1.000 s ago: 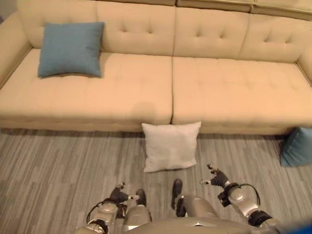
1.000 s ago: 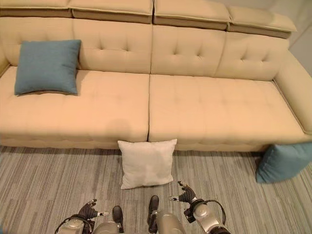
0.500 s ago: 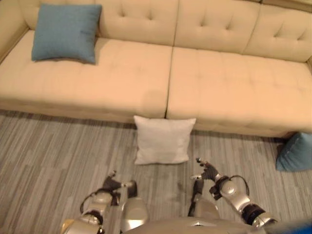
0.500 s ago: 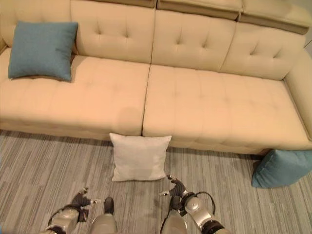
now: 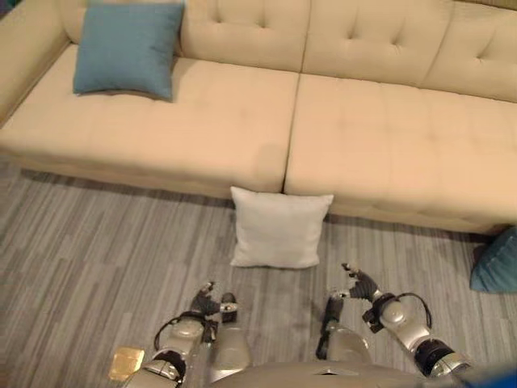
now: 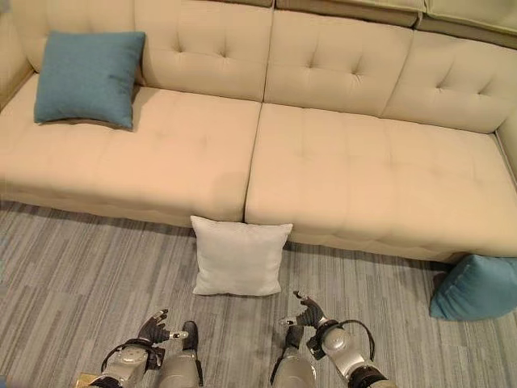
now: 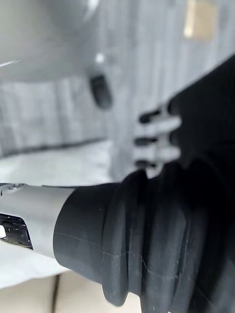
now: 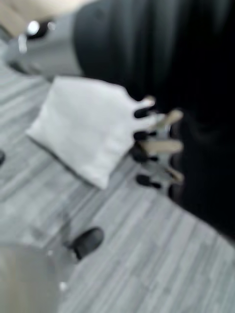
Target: Pick up all the scattered cushions and arrange them neatly on the sofa.
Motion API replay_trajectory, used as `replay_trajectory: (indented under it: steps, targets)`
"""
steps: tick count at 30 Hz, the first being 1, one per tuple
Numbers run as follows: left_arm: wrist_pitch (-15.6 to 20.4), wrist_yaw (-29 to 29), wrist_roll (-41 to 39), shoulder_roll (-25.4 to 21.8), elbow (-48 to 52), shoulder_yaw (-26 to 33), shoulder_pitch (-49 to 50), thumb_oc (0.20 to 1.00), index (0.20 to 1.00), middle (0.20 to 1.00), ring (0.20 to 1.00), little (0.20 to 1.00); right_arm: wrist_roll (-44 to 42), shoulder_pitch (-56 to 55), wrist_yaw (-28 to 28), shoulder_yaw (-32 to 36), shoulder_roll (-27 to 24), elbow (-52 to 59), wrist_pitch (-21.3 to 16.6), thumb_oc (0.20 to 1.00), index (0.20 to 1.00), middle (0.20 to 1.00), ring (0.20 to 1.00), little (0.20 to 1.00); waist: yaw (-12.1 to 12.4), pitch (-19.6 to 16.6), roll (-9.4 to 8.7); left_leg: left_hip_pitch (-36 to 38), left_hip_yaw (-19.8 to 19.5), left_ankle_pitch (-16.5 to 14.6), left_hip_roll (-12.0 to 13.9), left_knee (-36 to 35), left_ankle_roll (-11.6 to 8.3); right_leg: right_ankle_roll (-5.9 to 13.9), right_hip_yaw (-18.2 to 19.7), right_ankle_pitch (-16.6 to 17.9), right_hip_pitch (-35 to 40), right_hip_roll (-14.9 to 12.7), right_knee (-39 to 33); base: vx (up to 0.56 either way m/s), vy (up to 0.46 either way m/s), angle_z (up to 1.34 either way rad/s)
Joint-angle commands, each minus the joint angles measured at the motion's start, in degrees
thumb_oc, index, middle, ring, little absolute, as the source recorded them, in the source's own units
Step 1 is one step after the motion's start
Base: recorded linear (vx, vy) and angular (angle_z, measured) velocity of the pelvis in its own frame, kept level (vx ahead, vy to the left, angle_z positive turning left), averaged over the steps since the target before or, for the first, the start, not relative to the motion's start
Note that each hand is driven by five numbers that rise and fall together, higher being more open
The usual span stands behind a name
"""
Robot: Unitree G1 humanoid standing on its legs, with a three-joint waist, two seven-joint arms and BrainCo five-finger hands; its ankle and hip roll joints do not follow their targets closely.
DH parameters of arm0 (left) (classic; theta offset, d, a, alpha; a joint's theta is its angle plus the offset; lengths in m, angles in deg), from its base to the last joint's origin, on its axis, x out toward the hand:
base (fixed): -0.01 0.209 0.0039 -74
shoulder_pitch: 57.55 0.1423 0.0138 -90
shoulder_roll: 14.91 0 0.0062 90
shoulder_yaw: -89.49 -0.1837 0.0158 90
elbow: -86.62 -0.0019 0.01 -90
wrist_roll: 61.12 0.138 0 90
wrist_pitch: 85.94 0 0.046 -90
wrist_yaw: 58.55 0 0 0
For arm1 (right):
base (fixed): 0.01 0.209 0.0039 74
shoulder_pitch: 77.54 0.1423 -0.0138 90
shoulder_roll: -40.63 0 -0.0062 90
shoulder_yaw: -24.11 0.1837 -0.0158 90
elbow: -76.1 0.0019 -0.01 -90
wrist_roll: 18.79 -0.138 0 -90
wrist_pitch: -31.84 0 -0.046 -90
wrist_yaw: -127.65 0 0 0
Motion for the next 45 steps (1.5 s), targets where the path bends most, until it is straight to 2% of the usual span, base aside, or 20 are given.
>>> replay_trajectory:
  steps: [1, 2, 3, 5, 7, 10, 16, 17, 18, 20, 21, 24, 26, 27, 28, 29, 30, 35, 41, 45]
  targets:
    - [1.3, 0.0, -0.1, -2.0, -0.5, 0.0, -0.9, 1.000, 1.000, 1.000, 1.000, 1.000, -1.2, 2.2, -0.4, 0.2, 2.3, 2.2, -1.8, 1.000, 1.000, 1.000, 1.000, 1.000, 0.2, 1.3, -3.58, -0.9, -1.4, -5.5, -4.2, 6.9, 3.14, 3.44, 3.8, 0.6, -1.4, 0.0, 8.4, 0.05, 0.121, 0.00]
    - [1.3, 0.0, -0.1, -2.0, -0.5, 0.0, -0.9, 1.000, 1.000, 1.000, 1.000, 1.000, -1.2, 2.2, -0.4, 0.2, 2.3, 2.2, -1.8, 1.000, 1.000, 1.000, 1.000, 1.000, 0.2, 1.3, -3.60, -0.8, -1.4, -5.5, -4.3, 6.9, 3.15, 3.45, 3.9, 0.5, -1.4, 0.0, 8.4, 0.07, 0.193, -0.07]
    - [1.1, 0.0, 0.3, -2.1, -0.6, 0.4, -0.4, 1.000, 1.000, 1.000, 1.000, 1.000, -0.6, 2.1, -0.1, 0.0, 2.4, 2.7, -1.6, 1.000, 1.000, 1.000, 1.000, 1.000, 0.4, 1.3, -3.55, 0.6, -1.1, -6.2, -5.4, 6.5, 4.06, 4.21, 5.0, 4.0, -2.5, -1.2, 11.1, 0.08, 0.207, -0.08]
    - [1.0, -0.1, 0.5, -2.3, -1.2, 0.9, -0.1, 1.000, 1.000, 1.000, 1.000, 1.000, -0.3, 2.4, 0.0, -0.2, 2.8, 2.1, -1.4, 1.000, 1.000, 1.000, 1.000, 1.000, 0.3, 1.3, -2.85, 1.8, -1.2, -6.0, -6.0, 5.5, 4.83, 4.40, 6.0, 5.9, -4.0, -1.0, 14.5, 0.09, 0.257, -0.10]
    - [0.6, -0.1, 1.2, -2.7, -1.8, 1.6, 0.4, 1.000, 1.000, 1.000, 1.000, 1.000, -0.6, 2.5, 0.2, -0.3, 3.1, 2.8, -1.4, 1.000, 1.000, 1.000, 1.000, 1.000, 0.1, 1.2, -2.24, 3.4, -0.7, -6.2, -6.6, 4.2, 5.33, 4.03, 6.3, 5.0, -5.3, -0.3, 16.4, 0.11, 0.198, -0.19]
    - [0.3, -0.3, 1.5, -3.1, -3.2, 2.3, 0.4, 1.000, 1.000, 1.000, 1.000, 1.000, -0.6, 2.6, 0.5, -0.6, 3.2, 2.7, -1.4, 1.000, 1.000, 1.000, 1.000, 1.000, -0.3, 1.3, -2.14, 4.9, -0.7, -6.6, -7.8, 3.4, 5.67, 3.38, 6.3, 4.2, -5.9, 0.6, 14.4, 0.14, 0.092, -0.33]
    - [0.4, -0.9, 1.7, -2.4, -3.8, 2.4, 0.2, 1.000, 1.000, 1.000, 1.000, 1.000, -0.8, 1.8, 0.8, -0.5, 2.3, 1.6, -1.6, 1.000, 1.000, 1.000, 1.000, 1.000, -2.0, 0.5, -2.38, 6.7, -2.1, -8.2, -9.5, 3.6, 5.49, 1.28, 8.3, 0.2, -6.7, 6.2, 7.8, 0.18, -0.014, 0.12]
    - [0.5, -0.8, 1.5, -2.3, -3.8, 2.7, 0.5, 1.000, 1.000, 1.000, 1.000, 1.000, -0.6, 1.2, 1.0, -0.3, 2.2, 1.4, -1.5, 1.000, 1.000, 1.000, 1.000, 1.000, -1.5, 0.2, -2.60, 7.1, -2.1, -9.0, -9.6, 4.6, 5.12, 1.29, 6.1, -0.4, -5.4, 5.7, 7.3, 0.21, -0.082, 0.19]
    - [0.4, -0.9, 1.8, -2.1, -3.7, 2.4, 0.6, 1.000, 1.000, 1.000, 1.000, 1.000, -0.6, 1.0, 1.0, -0.3, 2.0, 1.2, -1.5, 1.000, 1.000, 1.000, 1.000, 1.000, -1.6, -0.1, -2.73, 7.1, -2.1, -9.2, -9.6, 5.1, 4.84, 1.14, 5.9, -0.6, -4.5, 5.8, 6.6, 0.19, -0.104, 0.21]
    - [0.7, -1.1, 1.9, -1.9, -3.9, 1.8, 0.7, 1.000, 1.000, 1.000, 1.000, 1.000, -1.1, 0.4, 0.9, 0.0, 1.1, 1.0, -1.8, 1.000, 1.000, 1.000, 1.000, 1.000, -2.8, -0.7, -2.68, 5.9, -1.8, -8.0, -8.9, 8.9, 2.94, -0.17, 8.9, -1.6, -3.0, 8.5, 5.3, 0.17, -0.136, 0.32]
    - [0.6, -1.1, 1.4, -1.9, -3.5, 1.8, 0.5, 1.000, 1.000, 1.000, 1.000, 1.000, -1.6, 0.0, 0.8, 0.6, 0.5, 1.7, -2.0, 1.000, 1.000, 1.000, 1.000, 1.000, -3.6, -0.6, -3.17, 4.9, 1.6, -6.5, -5.8, 13.7, 1.34, -0.81, 7.3, -1.7, -2.1, 8.2, 4.8, 0.12, -0.153, 0.41]
    - [1.0, -0.8, 0.9, -2.0, -2.1, 0.9, -0.7, 1.000, 1.000, 1.000, 1.000, 1.000, -2.4, 0.5, 0.5, -0.2, -0.1, 2.2, -2.2, 1.000, 1.000, 1.000, 1.000, 1.000, -2.9, 0.2, -3.79, 1.3, 0.7, -6.3, -4.4, 19.6, 0.74, -2.06, 6.6, -2.8, -0.6, 9.1, 3.9, 0.04, -0.125, 0.97]
    - [0.8, -0.5, -0.2, -2.0, -0.6, 0.3, -1.4, 1.000, 1.000, 1.000, 1.000, 1.000, -3.1, 0.1, 0.0, 0.7, -0.2, 2.8, -2.1, 1.000, 1.000, 1.000, 1.000, 1.000, -3.9, 0.0, -3.29, 0.8, 4.4, -5.4, 0.1, 11.7, 0.89, -1.42, 4.9, -4.2, -0.7, 8.7, 4.1, 0.04, 0.031, -0.08]
    - [0.9, -0.3, 0.2, -1.9, -0.2, -0.2, -1.7, 1.000, 1.000, 1.000, 1.000, 1.000, -3.3, 0.0, -0.3, 1.2, -0.2, 2.9, -2.0, 1.000, 1.000, 1.000, 1.000, 1.000, -3.8, -0.1, -2.65, 0.0, 4.9, -2.3, 1.7, 6.2, 0.23, -0.94, 4.5, -4.6, -0.6, 8.7, 4.1, 0.05, 0.097, 0.00]
    - [0.9, -0.3, 0.2, -1.9, -0.2, -0.3, -1.7, 1.000, 1.000, 1.000, 1.000, 1.000, -3.3, 0.0, -0.3, 1.2, -0.3, 3.0, -2.0, 1.000, 1.000, 1.000, 1.000, 1.000, -3.8, 0.0, -2.63, 0.5, 5.0, -2.1, 1.7, 5.5, 0.17, -0.92, 4.5, -4.7, -0.4, 8.6, 4.2, 0.08, 0.106, 0.63]
    - [0.9, -0.2, 0.5, -1.9, 0.3, -0.8, -1.9, 1.000, 1.000, 1.000, 1.000, 1.000, -3.5, -0.1, -0.4, 1.3, -0.4, 3.6, -1.9, 1.000, 1.000, 1.000, 1.000, 1.000, -3.5, -0.1, -2.33, -0.8, 3.5, -0.1, 2.2, 3.0, 0.03, -0.82, 4.6, -4.8, -0.6, 8.6, 4.3, 0.13, 0.118, 0.59]
    - [1.1, 0.5, -0.2, -2.2, 0.7, -0.9, -2.5, 1.000, 1.000, 1.000, 1.000, 1.000, -3.8, 0.0, -0.6, 1.7, 0.0, 4.6, -2.2, 1.000, 1.000, 1.000, 1.000, 1.000, -3.3, -0.1, -2.16, -1.6, 1.6, 0.2, 2.2, 1.7, 0.06, -0.56, 4.7, -6.0, -1.4, 8.1, 6.4, 0.16, 0.203, 0.44]
    - [1.9, 1.2, -0.1, -3.9, 3.7, -2.0, -3.9, 1.000, 1.000, 1.000, 1.000, 1.000, -3.6, 3.9, -1.3, 0.8, 0.3, 8.2, -2.3, 1.000, 1.000, 1.000, 1.000, 1.000, -2.8, 3.6, -2.93, -3.8, 2.8, -2.4, -1.3, 5.8, 1.80, 1.30, 7.5, -3.5, -6.6, 4.3, 12.1, 0.02, 0.230, -0.42]
    - [3.3, 3.4, -2.0, -6.2, 8.2, -2.1, -6.9, 1.000, 1.000, 1.000, 1.000, 1.000, -4.3, 7.3, -2.4, 0.0, 0.4, 10.0, -3.1, 1.000, 1.000, 1.000, 1.000, 1.000, -1.6, 7.0, -2.82, -6.1, 2.7, -3.7, -2.8, 8.9, 2.78, 0.82, 7.5, -3.0, -8.0, 2.7, 12.8, -0.01, 0.094, -0.19]
    - [5.5, 7.5, -6.6, -8.1, 14.3, -2.8, -14.5, 1.000, 1.000, 1.000, 1.000, 1.000, -5.7, 15.6, -6.4, -0.7, 1.0, 8.9, -3.1, 1.000, 1.000, 1.000, 1.000, 1.000, -1.0, 11.3, -1.52, -12.7, 2.2, -2.6, -2.8, 11.1, 2.46, 0.56, 6.6, -2.4, -13.9, 1.4, 13.8, -0.08, -0.002, 0.07]
